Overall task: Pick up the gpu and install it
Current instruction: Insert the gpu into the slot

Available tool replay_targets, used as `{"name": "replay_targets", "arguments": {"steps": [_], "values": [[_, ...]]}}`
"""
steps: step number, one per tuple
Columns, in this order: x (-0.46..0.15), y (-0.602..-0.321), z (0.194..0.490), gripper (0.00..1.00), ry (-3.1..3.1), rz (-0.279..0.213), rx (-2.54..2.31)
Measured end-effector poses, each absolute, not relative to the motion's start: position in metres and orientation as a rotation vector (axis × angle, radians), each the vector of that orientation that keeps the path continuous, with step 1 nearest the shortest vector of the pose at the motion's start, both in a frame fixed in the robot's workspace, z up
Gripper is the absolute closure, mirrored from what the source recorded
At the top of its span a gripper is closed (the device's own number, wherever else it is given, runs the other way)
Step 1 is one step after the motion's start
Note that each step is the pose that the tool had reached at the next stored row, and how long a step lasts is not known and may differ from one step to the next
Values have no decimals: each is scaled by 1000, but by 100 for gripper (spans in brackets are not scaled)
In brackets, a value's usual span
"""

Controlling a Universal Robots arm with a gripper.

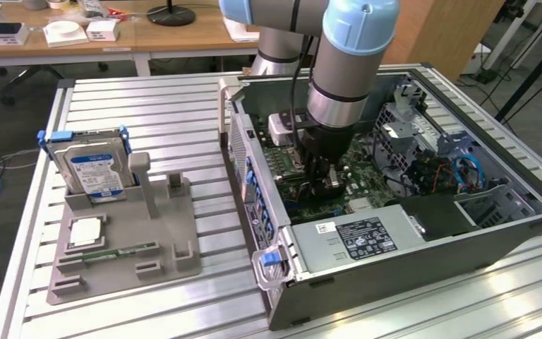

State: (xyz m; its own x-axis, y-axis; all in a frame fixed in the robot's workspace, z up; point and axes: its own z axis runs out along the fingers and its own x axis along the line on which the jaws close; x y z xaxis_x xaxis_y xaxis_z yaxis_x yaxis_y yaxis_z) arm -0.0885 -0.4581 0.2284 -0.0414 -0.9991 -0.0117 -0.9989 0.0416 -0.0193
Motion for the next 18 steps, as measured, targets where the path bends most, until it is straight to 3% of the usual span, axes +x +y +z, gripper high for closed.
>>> {"name": "replay_targets", "arguments": {"steps": [8, 16, 18], "values": [[-89, -457, 225, 73, 2248, -6, -2155], [-89, -458, 229, 43, 2251, -9, -2159], [-88, -458, 237, 43, 2251, -9, -2159]]}}
